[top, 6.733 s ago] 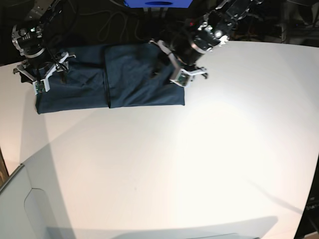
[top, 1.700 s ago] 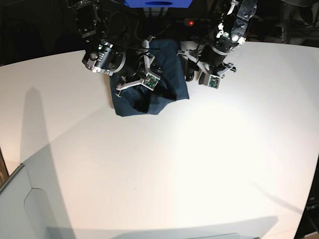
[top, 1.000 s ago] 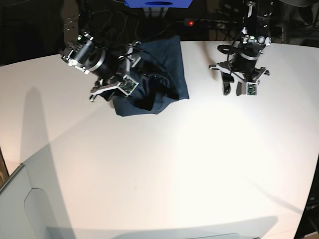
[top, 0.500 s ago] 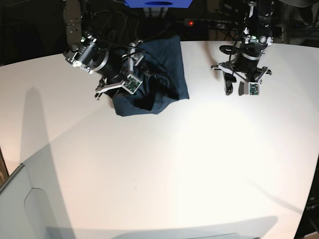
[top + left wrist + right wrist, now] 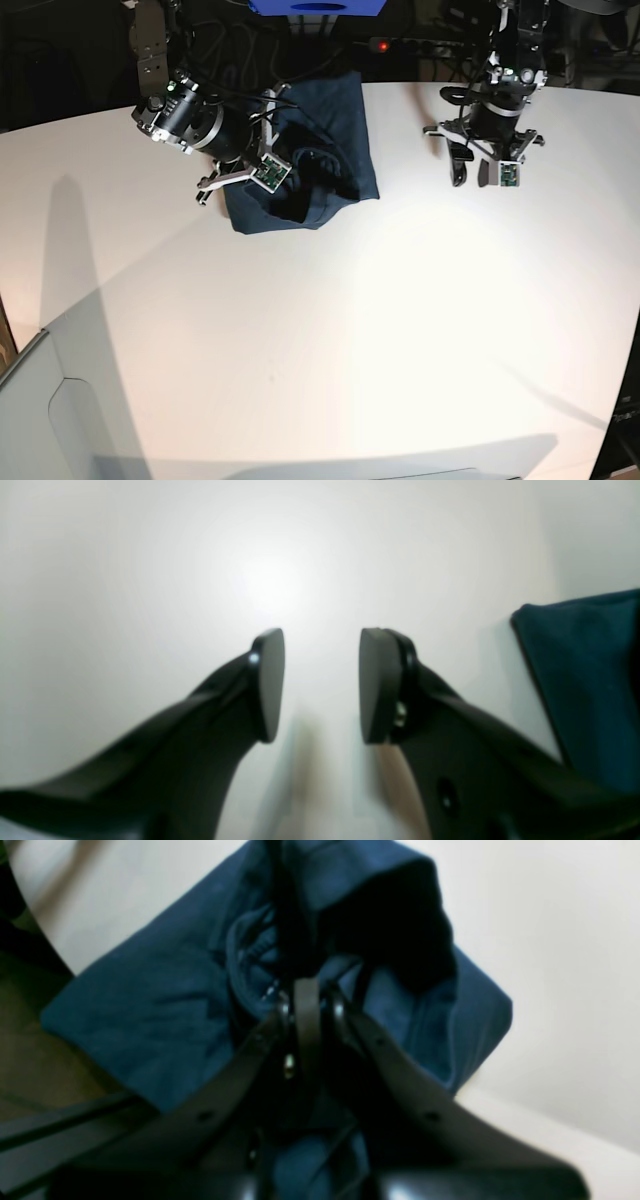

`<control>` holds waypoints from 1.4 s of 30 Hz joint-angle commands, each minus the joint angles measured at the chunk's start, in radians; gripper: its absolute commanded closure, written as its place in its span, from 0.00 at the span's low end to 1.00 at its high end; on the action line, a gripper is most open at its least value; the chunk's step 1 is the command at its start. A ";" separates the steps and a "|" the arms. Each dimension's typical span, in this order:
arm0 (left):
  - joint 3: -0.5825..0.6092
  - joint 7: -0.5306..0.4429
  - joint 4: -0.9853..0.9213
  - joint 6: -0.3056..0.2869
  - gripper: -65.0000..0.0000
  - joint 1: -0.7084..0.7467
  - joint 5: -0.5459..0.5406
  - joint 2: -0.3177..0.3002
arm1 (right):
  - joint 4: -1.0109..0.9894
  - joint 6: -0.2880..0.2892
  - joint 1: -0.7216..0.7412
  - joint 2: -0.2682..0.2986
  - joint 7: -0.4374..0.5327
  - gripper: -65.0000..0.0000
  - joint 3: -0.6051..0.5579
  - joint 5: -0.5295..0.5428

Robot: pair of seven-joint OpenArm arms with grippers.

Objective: Fold the T-shirt properly
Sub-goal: 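Tuck the loose fabric edge into the bundle with the right gripper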

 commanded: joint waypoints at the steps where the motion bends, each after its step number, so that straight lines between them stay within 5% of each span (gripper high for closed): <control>1: -0.004 -0.022 0.021 0.000 0.63 -0.002 0.000 -0.006 | 0.013 0.016 0.005 0.007 0.020 0.99 0.002 0.014; 18: -0.004 -0.024 0.021 0.000 0.63 0.000 0.000 -0.009 | 0.072 0.016 -0.058 0.043 0.026 0.99 -0.075 0.014; 30: -0.004 -0.027 0.021 0.000 0.63 0.015 0.000 -0.008 | 0.104 0.016 0.000 -0.016 0.019 1.00 0.303 0.017; 42: -0.006 -0.027 0.021 0.000 0.63 0.015 0.000 -0.011 | -0.002 0.016 -0.021 -0.006 0.029 1.00 0.045 0.017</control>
